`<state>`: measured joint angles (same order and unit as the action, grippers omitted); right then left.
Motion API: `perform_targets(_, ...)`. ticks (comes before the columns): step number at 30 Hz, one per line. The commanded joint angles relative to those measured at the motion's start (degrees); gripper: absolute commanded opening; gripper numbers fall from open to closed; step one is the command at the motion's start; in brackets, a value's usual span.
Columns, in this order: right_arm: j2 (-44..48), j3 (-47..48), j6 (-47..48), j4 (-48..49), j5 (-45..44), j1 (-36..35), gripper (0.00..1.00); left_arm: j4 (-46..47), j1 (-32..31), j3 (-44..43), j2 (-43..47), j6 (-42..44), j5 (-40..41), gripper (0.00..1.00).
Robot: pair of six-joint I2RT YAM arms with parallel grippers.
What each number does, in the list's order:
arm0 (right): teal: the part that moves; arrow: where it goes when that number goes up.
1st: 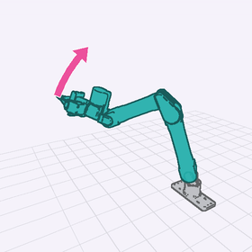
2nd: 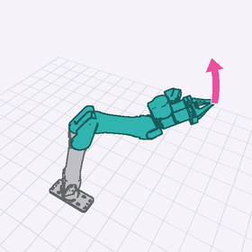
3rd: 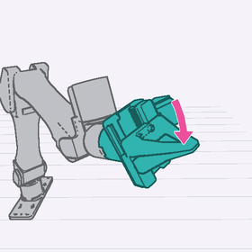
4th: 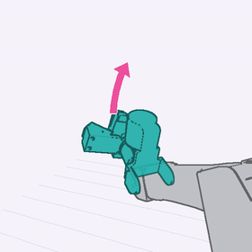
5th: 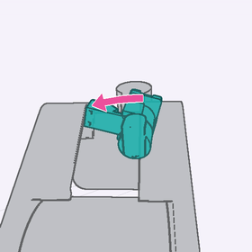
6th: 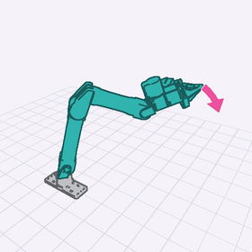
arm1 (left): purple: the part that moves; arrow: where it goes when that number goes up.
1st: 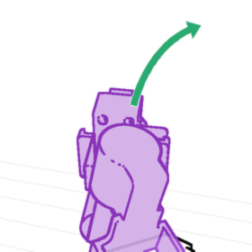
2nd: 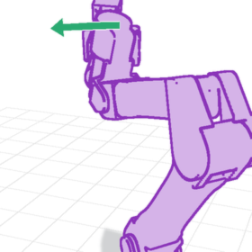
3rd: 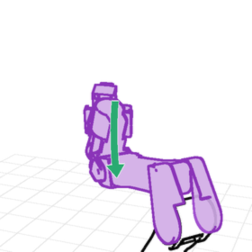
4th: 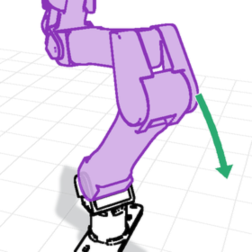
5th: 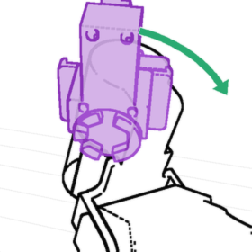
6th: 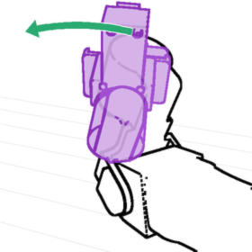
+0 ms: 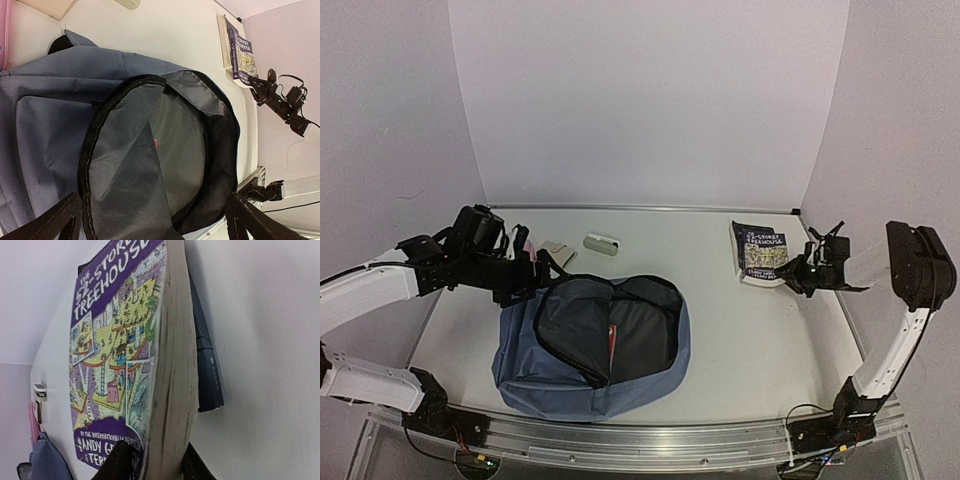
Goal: Pack the student bag
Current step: Pick up the book from the center of the board.
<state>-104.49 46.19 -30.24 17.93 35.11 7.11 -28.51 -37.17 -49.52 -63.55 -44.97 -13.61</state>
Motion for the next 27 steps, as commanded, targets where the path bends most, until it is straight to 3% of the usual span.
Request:
perform_targets(1, 7.28, -1.68, -2.28, -0.79, 0.52, -0.09, 0.1, -0.27, 0.34, -2.91, -0.22, 0.59, 0.08, 1.0)
perform_targets(6, 16.2, -2.69, -5.63, -0.99, 1.91, -0.13, 0.0, -0.06, 0.34, -3.38, -0.25, 0.87, 0.07, 1.0)
perform_targets(9, 20.92, -1.75, -5.93, -2.96, 3.59, -0.19, 0.0, 0.95, 0.32, -3.44, 0.35, 1.73, -0.38, 1.0)
perform_targets(16, 32.01, 2.67, -0.07, -17.11, 3.51, -3.01, 0.0, 7.76, 0.35, -0.98, 5.3, 5.07, -1.62, 1.0)
perform_targets(19, 36.04, 4.06, 1.62, -22.51, 3.42, -6.63, 0.0, 9.07, 0.34, -1.27, 5.83, 6.47, -3.39, 1.0)
perform_targets(22, 37.95, 6.71, 3.78, -28.07, 2.27, -14.57, 0.0, 9.7, 0.25, -2.96, 3.82, 8.15, -7.53, 1.0)
perform_targets(27, 38.69, 8.49, 2.36, -29.62, 3.93, -24.6, 0.0, 13.47, -0.6, -4.88, 0.87, 8.85, -11.42, 1.0)
